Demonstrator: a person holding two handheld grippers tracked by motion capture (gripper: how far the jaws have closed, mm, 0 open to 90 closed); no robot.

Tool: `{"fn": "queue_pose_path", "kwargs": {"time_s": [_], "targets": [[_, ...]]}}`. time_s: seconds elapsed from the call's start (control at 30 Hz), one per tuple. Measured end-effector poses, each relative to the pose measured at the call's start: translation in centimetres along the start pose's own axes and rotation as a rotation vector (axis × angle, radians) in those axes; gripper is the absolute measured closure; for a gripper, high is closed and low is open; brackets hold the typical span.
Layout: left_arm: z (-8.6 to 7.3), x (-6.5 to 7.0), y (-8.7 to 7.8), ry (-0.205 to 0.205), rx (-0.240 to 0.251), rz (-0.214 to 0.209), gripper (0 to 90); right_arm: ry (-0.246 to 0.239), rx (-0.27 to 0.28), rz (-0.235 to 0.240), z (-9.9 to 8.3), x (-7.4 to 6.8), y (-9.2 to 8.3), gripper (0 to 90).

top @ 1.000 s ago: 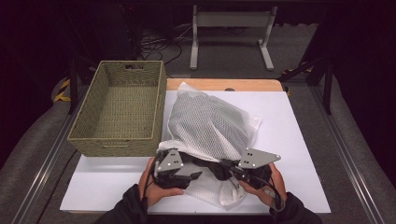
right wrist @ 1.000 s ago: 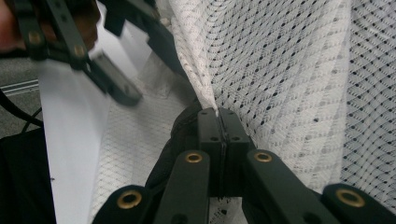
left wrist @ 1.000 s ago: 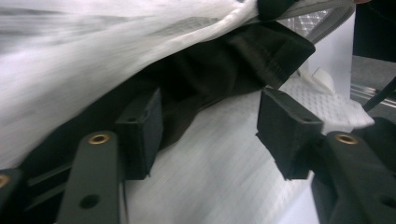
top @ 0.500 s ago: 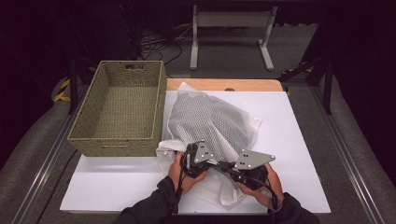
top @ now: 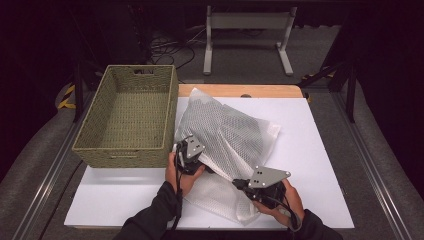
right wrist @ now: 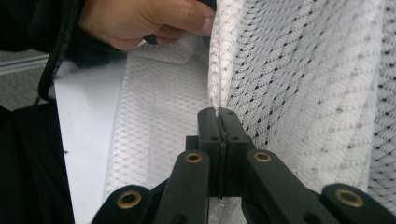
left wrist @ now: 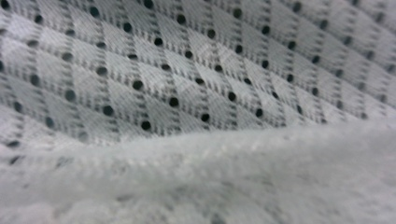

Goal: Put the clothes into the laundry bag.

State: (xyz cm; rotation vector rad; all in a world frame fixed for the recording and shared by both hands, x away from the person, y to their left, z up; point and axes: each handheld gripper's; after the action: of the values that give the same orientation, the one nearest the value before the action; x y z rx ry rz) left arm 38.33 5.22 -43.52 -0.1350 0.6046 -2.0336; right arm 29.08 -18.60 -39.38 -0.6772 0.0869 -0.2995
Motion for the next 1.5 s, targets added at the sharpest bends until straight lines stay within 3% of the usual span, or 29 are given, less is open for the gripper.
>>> {"fn": "queue_pose_path", "kwargs": {"time_s": [0.03, 0.07, 0.17, 0.2, 0.27, 0.4, 0.5, 0.57, 0.7, 0.87, 1.0, 1.13, 1.2, 1.3, 1.33, 1.37, 1.5], "targets": [[-0.1, -0.1, -0.3, -0.005, 0.006, -0.041, 86.6, 0.005, 0.003, -0.004, 0.0, 0.0, 0.1, 89.9], [-0.2, -0.1, -0.9, 0.021, 0.005, -0.048, 85.6, 0.014, 0.009, -0.006, -0.1, 0.2, 0.1, 89.9], [-0.4, -0.6, -2.2, 0.043, 0.001, -0.103, 77.4, 0.038, 0.028, -0.004, -0.4, 0.7, 0.0, 89.9], [-0.5, -0.8, -2.8, 0.036, 0.002, -0.123, 73.0, 0.049, 0.048, -0.004, -0.4, 0.8, -0.2, 89.9], [-1.0, -1.3, -4.0, 0.006, 0.016, -0.213, 64.9, 0.050, 0.071, 0.000, -0.2, 0.8, -0.5, 89.9], [-2.5, -1.2, -6.4, 0.066, -0.005, -0.227, 49.5, 0.042, 0.098, -0.012, 0.1, 0.8, -1.0, 89.9], [-3.4, -1.3, -7.6, 0.123, -0.026, -0.216, 45.5, 0.049, 0.116, -0.014, 0.2, 0.8, -1.1, 89.8], [-3.7, -1.5, -7.9, 0.165, -0.033, -0.179, 46.5, 0.048, 0.123, -0.019, 0.3, 0.8, -1.1, 89.8], [-4.0, -2.1, -6.7, 0.149, -0.075, -0.124, 48.3, 0.039, 0.138, -0.028, 0.4, 0.8, -1.5, 89.8], [-3.4, -1.9, -4.8, 0.127, -0.092, -0.140, 47.4, 0.038, 0.179, -0.049, 0.8, 0.9, -2.5, 89.7], [-2.8, -1.3, -4.1, 0.134, -0.088, -0.128, 44.2, 0.042, 0.215, -0.070, 1.0, 1.1, -3.3, 89.7], [-2.4, -0.9, -2.9, 0.103, -0.105, -0.124, 44.0, 0.045, 0.204, -0.049, 0.9, 1.1, -3.1, 89.6], [-2.1, -0.3, -1.8, 0.122, -0.121, -0.121, 54.0, 0.037, 0.185, -0.034, 0.9, 1.0, -2.6, 89.6], [-1.9, -0.2, -1.0, 0.108, -0.127, -0.138, 66.6, 0.030, 0.171, -0.024, 0.9, 0.9, -2.3, 89.6], [-1.7, 0.0, -0.5, 0.080, -0.121, -0.155, 71.7, 0.031, 0.158, -0.020, 0.8, 0.9, -2.0, 89.6], [-1.2, 0.4, 0.0, 0.058, -0.086, -0.191, 78.0, 0.031, 0.153, -0.021, 0.8, 1.0, -1.9, 89.6], [-0.4, 1.5, 0.6, 0.073, -0.027, -0.198, 83.8, 0.031, 0.128, -0.023, 0.5, 1.2, -1.6, 89.5]]}}
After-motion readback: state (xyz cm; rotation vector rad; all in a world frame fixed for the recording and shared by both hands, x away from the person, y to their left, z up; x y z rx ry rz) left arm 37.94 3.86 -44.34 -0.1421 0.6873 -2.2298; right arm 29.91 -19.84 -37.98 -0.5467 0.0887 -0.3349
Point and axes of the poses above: each handheld gripper's, and its own axes: y roughly forward along the jaws, z roughly out of its top, x roughly to its right, and after that the axes turned 14 degrees about z, right-handed
